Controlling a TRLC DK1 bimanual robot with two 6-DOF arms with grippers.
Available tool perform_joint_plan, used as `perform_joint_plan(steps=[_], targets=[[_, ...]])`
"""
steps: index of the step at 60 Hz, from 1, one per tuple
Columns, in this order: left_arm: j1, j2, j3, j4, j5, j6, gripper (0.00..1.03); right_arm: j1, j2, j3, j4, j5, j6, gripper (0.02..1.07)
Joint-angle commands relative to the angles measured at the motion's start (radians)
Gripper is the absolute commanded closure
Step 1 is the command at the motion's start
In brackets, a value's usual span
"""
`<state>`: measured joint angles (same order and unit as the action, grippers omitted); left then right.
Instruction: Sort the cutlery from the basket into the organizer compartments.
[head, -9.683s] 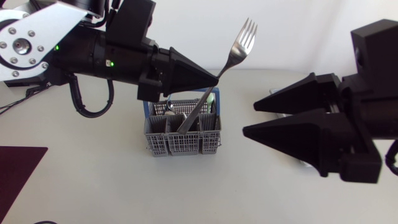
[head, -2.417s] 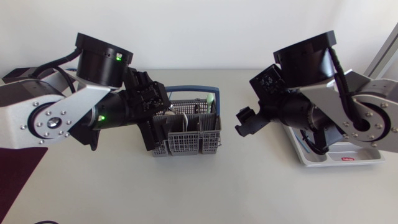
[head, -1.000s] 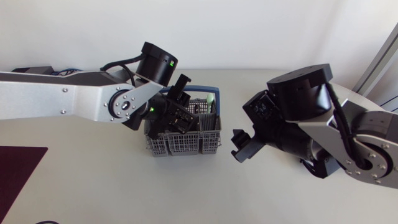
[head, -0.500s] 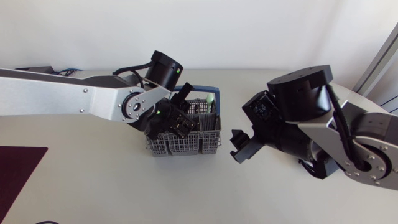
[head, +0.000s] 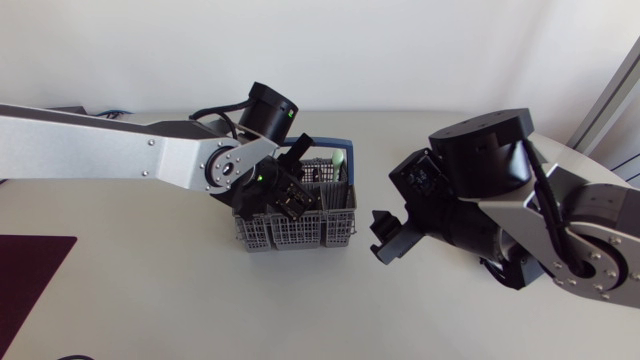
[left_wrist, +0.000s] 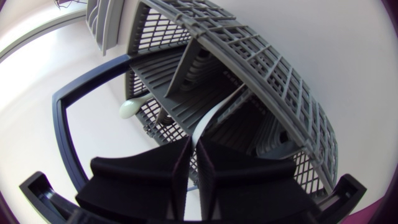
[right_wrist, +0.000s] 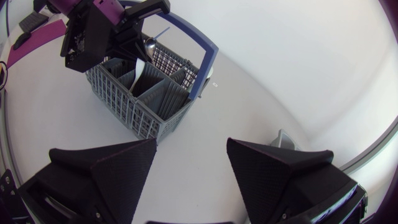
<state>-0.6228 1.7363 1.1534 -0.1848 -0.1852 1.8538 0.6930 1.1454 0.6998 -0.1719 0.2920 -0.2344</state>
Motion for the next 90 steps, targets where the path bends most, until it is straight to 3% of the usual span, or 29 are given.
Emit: perform_joint_plan(steps=[1,37,77,86,87,90], targets=[[0.001,0.017,0.026,0.013,-0.003,0.036,1.00,0.007,0.007,-0.029,0.015,-0.002,0.012,0.25],[-0.068,-0.159,-0.052,0.058,-0.060,0.114,1.00,0.036,-0.001,-0.039,0.005,-0.001,0.020,0.25],[-0.155,-0.409,-0.130,-0.013,-0.125,0.120,1.00,0.049,-0.052,-0.060,0.032,-0.001,0.004,0.25],[-0.178,-0.432,-0.083,-0.085,-0.146,-0.019,1.00,0.051,-0.073,-0.074,0.045,-0.001,-0.011,0.25],[-0.198,-0.431,-0.040,-0.166,-0.151,-0.117,1.00,0.051,-0.082,-0.085,0.058,0.001,-0.022,0.25],[-0.216,-0.414,0.022,-0.268,-0.151,-0.238,1.00,0.054,-0.096,-0.098,0.075,0.001,-0.039,0.25]])
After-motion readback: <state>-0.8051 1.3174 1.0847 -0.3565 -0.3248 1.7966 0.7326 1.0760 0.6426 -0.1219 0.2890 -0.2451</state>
